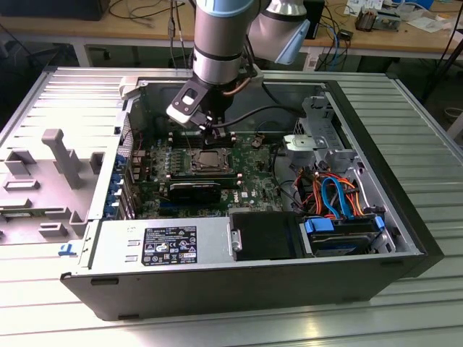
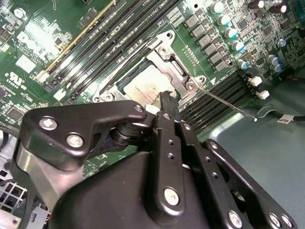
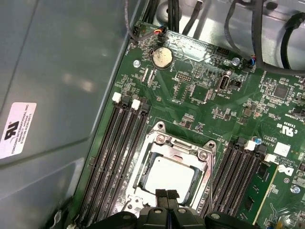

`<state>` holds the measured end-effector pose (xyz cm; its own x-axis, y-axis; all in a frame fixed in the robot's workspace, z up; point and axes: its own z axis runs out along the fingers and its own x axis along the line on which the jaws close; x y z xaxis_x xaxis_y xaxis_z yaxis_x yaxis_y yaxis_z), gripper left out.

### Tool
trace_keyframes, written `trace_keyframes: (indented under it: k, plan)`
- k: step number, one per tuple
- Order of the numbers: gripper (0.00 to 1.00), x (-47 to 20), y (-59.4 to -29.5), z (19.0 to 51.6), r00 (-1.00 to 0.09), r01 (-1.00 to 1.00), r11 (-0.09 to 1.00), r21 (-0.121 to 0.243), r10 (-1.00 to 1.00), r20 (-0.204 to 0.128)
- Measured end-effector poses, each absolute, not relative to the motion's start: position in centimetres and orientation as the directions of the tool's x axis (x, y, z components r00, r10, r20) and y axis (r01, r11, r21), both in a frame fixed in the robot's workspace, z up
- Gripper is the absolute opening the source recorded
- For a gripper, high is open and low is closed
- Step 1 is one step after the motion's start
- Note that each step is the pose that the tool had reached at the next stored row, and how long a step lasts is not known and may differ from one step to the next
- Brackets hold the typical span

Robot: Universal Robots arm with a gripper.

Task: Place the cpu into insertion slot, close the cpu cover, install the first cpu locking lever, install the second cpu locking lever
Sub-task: 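Install the first cpu locking lever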

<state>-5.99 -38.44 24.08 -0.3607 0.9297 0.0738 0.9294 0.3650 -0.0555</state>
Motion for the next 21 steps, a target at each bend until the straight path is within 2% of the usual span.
trace_keyframes:
  k: [21]
  plan:
    - [0.11, -5.99, -38.44, 24.07, -0.42, 0.904, 0.424, -0.055, 0.905, 0.074]
